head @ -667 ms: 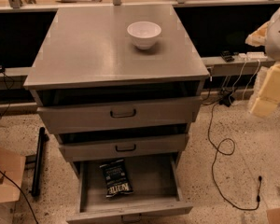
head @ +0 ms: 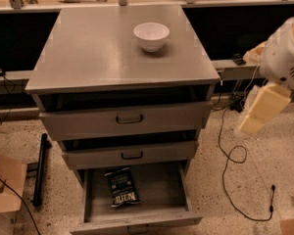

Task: Pick blue chip bag from bottom drawer and place on counter

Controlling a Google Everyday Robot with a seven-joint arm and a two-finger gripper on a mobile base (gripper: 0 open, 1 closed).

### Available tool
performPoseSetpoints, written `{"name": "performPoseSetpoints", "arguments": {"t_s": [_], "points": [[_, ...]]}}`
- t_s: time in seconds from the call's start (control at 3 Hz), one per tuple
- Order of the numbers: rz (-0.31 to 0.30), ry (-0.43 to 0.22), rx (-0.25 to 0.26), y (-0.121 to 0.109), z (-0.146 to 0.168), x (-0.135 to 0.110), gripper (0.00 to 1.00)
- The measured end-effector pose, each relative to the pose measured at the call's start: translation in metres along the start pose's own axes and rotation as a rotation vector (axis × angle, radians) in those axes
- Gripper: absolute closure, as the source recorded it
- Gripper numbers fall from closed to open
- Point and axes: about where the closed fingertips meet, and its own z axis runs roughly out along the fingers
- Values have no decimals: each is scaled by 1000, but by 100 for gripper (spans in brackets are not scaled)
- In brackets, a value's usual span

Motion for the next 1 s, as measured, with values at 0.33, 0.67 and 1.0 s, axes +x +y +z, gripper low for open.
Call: {"name": "performPoseSetpoints", "arguments": {"t_s": [0.33,0.67,1.0], "points": [[44,-111,-12,5,36,-9,0],[139,-295,-62,5,96,9,0],[133,-295,-65,6,91,2,0]]}}
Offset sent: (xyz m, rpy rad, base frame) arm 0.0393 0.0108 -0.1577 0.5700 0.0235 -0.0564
